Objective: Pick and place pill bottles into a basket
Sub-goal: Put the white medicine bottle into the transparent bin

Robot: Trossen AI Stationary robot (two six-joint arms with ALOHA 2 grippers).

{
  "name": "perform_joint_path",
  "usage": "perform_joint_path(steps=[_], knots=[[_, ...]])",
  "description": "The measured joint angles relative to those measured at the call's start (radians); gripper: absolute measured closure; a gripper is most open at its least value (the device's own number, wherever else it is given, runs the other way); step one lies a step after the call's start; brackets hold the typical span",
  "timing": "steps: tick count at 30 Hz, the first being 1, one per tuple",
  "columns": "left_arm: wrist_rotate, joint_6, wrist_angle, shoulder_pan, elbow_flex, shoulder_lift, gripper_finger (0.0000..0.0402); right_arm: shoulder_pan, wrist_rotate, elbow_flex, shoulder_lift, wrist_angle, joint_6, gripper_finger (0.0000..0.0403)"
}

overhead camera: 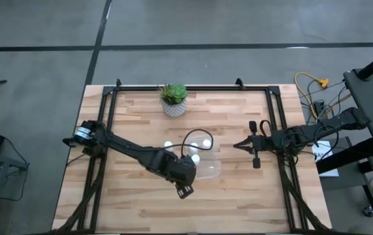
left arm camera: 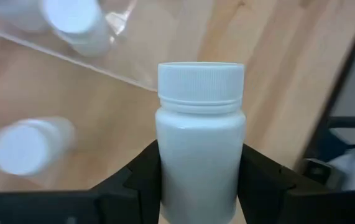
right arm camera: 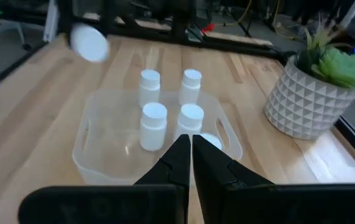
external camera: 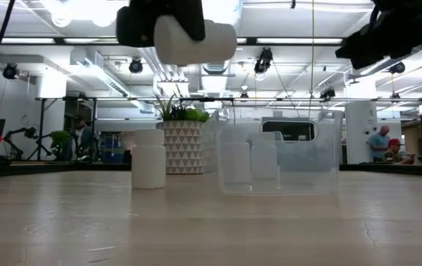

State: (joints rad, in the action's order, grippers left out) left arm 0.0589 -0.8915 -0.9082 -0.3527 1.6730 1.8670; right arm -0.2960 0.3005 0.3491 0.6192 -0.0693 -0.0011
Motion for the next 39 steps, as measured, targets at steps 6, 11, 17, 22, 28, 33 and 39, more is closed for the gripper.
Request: perform_joint_path(steps=[6,11,17,22,28,33,39], knots=[[0.092,0.225,-0.028,0.032,0.007,-0.002,0.0258,0.002,-0.144,0.024,0.007,0.041,-0.012,0.0394],[0.165,0.474,-0.032,0.058,0.008,-0.002,0.0258,0.002,-0.173,0.042,0.014,0.053,-0.037,0.0394],[0.383,0.755,-0.059,0.086,0.010,-0.002,0.0259,0.002,-0.169,0.056,0.026,0.062,-0.050,0.0394],[0.450,0.872,-0.053,0.138,0.024,-0.002,0.0257,0.002,-0.113,0.056,0.041,0.087,-0.092,0.0394],[0.412,0.953,-0.055,0.179,0.084,-0.003,0.0257,0.002,-0.077,0.057,0.051,0.113,-0.155,0.0394],[0.336,0.959,-0.063,0.196,0.172,-0.004,0.0257,0.002,-0.061,0.083,0.051,0.110,-0.164,0.0394],[0.310,0.958,-0.078,0.196,0.227,-0.004,0.0257,0.002,-0.062,0.116,0.053,0.077,-0.165,0.0381]])
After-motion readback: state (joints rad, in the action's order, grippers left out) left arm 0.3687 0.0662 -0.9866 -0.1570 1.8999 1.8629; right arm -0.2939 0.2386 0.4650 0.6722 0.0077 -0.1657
